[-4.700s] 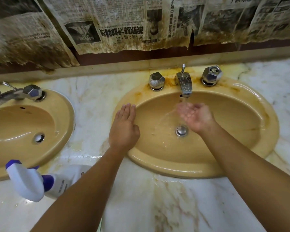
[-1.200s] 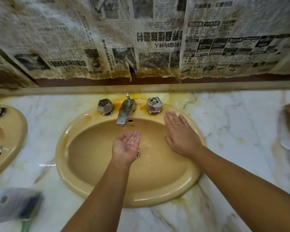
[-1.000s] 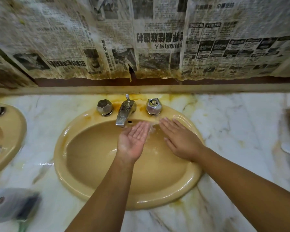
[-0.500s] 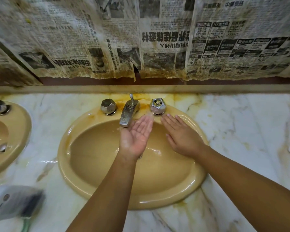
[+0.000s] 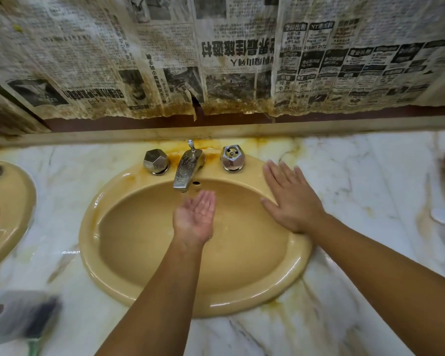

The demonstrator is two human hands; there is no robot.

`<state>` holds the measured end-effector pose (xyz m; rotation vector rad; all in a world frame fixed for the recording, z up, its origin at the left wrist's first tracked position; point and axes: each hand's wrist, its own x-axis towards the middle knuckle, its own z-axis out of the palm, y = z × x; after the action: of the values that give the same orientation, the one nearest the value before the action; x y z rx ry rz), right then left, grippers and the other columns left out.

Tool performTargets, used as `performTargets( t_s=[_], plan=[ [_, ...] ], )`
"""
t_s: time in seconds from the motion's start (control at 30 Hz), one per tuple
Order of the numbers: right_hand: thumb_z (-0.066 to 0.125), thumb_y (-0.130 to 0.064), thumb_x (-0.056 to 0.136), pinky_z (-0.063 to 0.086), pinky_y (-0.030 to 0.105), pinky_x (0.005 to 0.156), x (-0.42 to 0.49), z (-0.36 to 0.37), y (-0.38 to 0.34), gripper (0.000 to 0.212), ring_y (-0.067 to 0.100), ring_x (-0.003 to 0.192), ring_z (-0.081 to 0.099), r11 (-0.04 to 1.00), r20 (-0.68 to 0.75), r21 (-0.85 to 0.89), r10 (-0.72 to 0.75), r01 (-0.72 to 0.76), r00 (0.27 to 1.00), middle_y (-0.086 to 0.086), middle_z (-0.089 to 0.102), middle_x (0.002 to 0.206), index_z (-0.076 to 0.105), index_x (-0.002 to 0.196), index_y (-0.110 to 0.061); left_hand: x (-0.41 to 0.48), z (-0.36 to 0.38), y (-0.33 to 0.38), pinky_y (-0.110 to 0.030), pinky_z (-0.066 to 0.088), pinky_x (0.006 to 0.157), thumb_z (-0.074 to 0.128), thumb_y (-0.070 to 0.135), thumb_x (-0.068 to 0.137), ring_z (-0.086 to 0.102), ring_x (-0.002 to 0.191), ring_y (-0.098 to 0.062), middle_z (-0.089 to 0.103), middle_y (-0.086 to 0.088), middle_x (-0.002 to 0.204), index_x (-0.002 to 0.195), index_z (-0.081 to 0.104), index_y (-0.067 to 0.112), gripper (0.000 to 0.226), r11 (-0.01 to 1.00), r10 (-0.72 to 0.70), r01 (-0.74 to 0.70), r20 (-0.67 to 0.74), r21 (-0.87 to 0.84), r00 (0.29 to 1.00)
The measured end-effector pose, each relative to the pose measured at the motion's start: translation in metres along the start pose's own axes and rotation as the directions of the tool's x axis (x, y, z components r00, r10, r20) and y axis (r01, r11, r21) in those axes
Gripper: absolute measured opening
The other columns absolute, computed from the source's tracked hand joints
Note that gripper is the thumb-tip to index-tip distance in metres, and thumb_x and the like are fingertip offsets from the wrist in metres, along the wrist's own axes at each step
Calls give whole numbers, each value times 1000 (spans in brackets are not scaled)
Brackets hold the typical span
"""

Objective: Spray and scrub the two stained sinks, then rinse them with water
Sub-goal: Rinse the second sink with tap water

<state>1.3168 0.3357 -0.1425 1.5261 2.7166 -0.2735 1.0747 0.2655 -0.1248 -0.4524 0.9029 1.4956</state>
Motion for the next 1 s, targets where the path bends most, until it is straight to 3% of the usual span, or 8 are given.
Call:
performTargets(
  t_s=[0.1, 0.2, 0.37, 0.5, 0.63, 0.77, 0.87, 1.0],
  plan=[
    [12, -55, 98, -1, 48, 128, 25, 0, -22, 82, 24, 159, 0, 999, -27, -39, 37, -38, 999, 9, 4, 172, 9, 164, -7, -5, 25, -22, -45, 48, 109, 47, 13, 103, 68, 113, -39, 66, -29, 126, 122, 60, -13, 35, 988, -105, 87, 135, 129, 985],
    [14, -47, 103, -1, 44, 129, 1, 0, -22, 73, 22, 159, 2, 998, -32, -32, -61, 60, 998, 11, 8, 172, 13, 164, -6, -17, 20, -30, -43, 52, 102, 46, 15, 103, 71, 107, -38, 67, -29, 125, 121, 62, -12, 36, 950, -148, 118, 83, 290, 985],
    [21, -46, 107, 6, 43, 129, -64, 2, -8, 70, 17, 159, -1, 982, 15, -14, -186, 186, 982, 5, 4, 172, 9, 164, -8, -8, -10, 9, -45, 52, 105, 44, 13, 105, 65, 118, -41, 65, -29, 127, 132, 55, -11, 38, 999, 4, -5, -11, -44, 1000],
    [10, -49, 100, 1, 42, 129, -22, -4, -8, 76, 16, 159, -1, 1000, -3, -17, -13, 13, 1000, 5, 6, 173, 12, 164, -9, -19, 41, -41, -43, 56, 100, 45, 14, 102, 70, 107, -39, 70, -29, 118, 121, 61, -14, 37, 950, -220, 168, 183, 263, 958],
    [7, -44, 95, 0, 43, 129, -28, -1, -21, 80, 22, 159, 0, 999, -16, 7, 47, -47, 999, 11, 5, 172, 12, 163, -4, -25, 36, -56, -39, 59, 94, 45, 15, 101, 73, 99, -35, 70, -27, 116, 113, 66, -12, 36, 846, -276, 193, 100, 496, 956],
    [34, -38, 102, 7, 45, 129, -96, 14, -11, 70, 20, 159, 6, 992, -85, 92, -80, 88, 993, 8, 13, 171, 19, 163, -5, -10, -12, -4, -41, 55, 94, 43, 14, 103, 66, 111, -37, 62, -26, 131, 118, 60, -9, 33, 977, -50, 58, -41, 206, 998],
    [30, -41, 102, 4, 44, 129, -78, 12, 3, 72, 20, 160, 1, 989, -52, 95, -108, 112, 993, 4, 8, 172, 15, 164, -8, -5, -13, 12, -42, 56, 94, 42, 14, 105, 65, 114, -38, 63, -25, 132, 121, 59, -10, 34, 1000, 24, -24, -30, 7, 999],
    [17, -50, 103, 4, 46, 129, -38, 11, -4, 74, 25, 159, -5, 993, -43, 75, 95, -92, 995, 5, 1, 173, 11, 164, -8, -24, 26, -28, -43, 55, 102, 49, 13, 100, 70, 111, -39, 69, -28, 120, 120, 64, -10, 34, 958, -171, 125, 165, 259, 971]
  ],
)
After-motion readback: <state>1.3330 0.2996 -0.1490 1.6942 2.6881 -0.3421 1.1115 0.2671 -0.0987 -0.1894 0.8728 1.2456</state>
